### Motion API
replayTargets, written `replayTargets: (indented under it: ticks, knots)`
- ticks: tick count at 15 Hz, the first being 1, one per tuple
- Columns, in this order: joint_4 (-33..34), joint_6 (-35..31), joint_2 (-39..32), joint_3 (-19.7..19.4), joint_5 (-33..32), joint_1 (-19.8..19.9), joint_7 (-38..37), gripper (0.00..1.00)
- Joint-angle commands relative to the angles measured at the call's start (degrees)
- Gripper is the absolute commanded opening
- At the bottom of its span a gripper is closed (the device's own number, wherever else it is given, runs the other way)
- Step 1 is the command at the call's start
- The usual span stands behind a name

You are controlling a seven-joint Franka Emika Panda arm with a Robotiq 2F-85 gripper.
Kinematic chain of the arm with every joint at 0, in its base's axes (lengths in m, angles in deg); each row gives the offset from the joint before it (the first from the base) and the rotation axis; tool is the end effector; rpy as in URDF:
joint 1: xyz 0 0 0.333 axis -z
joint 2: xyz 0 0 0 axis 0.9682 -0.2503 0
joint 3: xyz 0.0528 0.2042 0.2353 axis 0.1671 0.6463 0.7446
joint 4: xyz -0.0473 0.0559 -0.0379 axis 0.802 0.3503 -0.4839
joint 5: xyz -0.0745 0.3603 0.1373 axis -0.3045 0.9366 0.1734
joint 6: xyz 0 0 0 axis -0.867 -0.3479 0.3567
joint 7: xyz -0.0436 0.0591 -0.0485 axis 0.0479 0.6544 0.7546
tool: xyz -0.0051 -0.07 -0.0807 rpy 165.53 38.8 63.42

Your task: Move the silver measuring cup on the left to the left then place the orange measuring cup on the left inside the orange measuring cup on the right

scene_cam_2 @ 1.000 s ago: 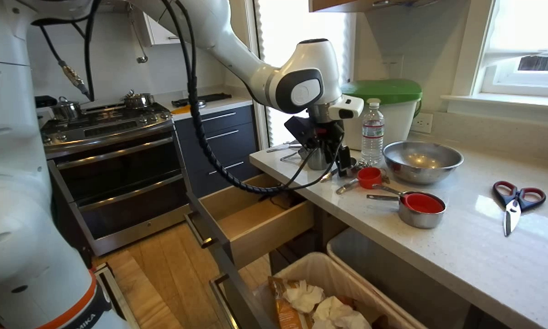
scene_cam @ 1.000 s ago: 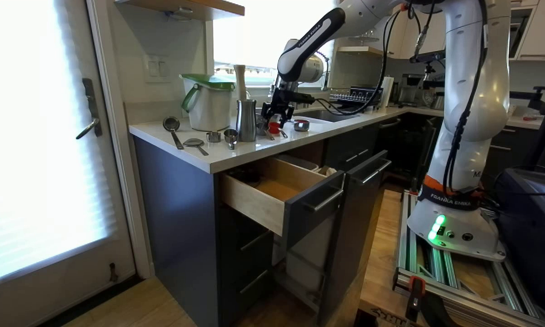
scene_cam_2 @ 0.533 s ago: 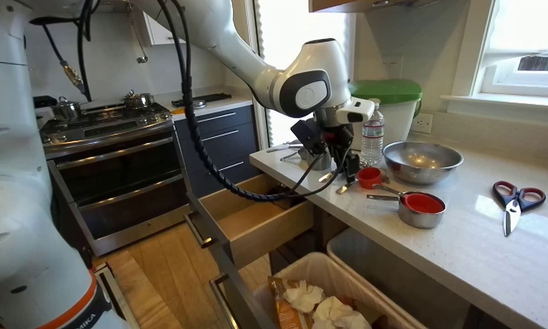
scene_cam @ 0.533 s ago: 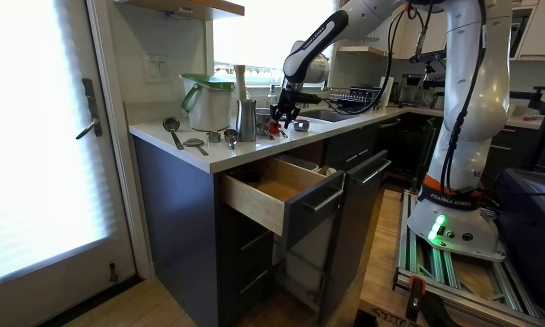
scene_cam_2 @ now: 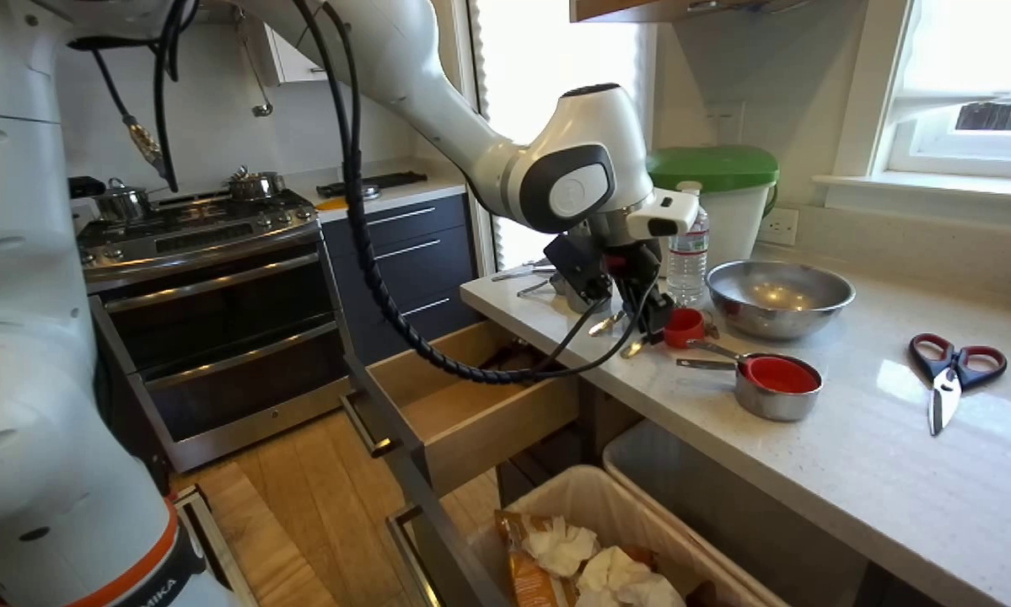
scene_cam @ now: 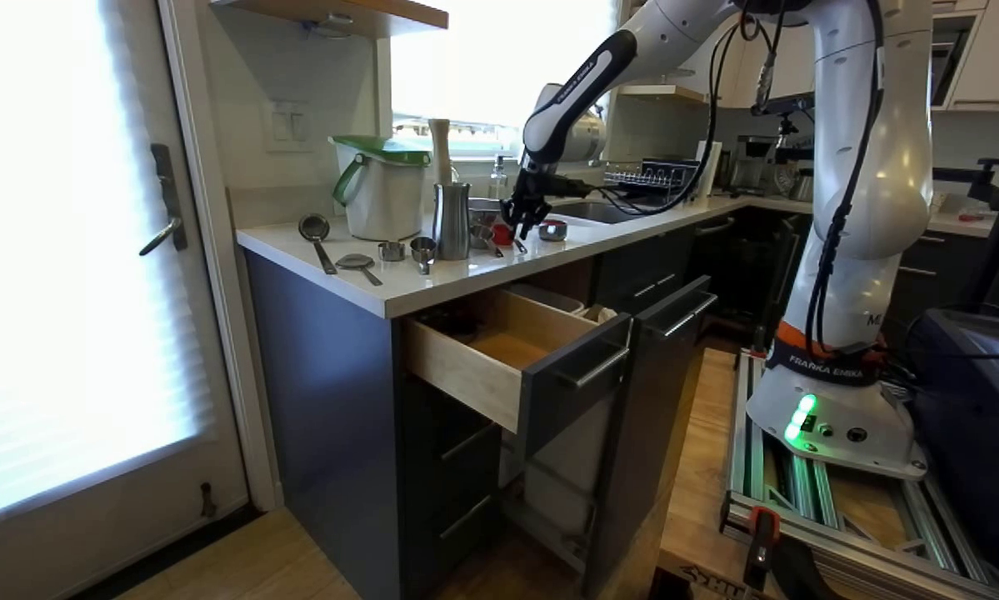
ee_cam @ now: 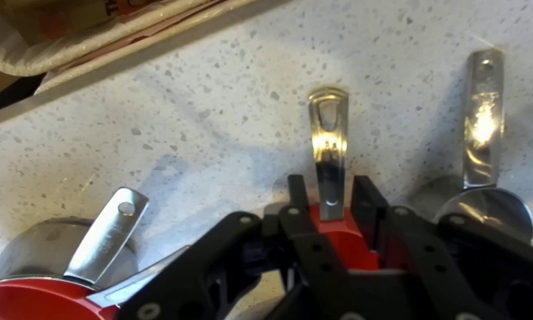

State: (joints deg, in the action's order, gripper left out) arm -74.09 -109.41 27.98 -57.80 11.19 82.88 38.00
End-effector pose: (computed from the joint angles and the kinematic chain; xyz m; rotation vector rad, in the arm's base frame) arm 0.5713 -0.1915 0.3352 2.9477 -0.8619 0.4853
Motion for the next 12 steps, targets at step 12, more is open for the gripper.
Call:
replayTargets:
  ticks: [12]
  knots:
    - [-1.4, 10.8, 8.4, 0.7, 1.7, 1.0, 1.7, 0.04]
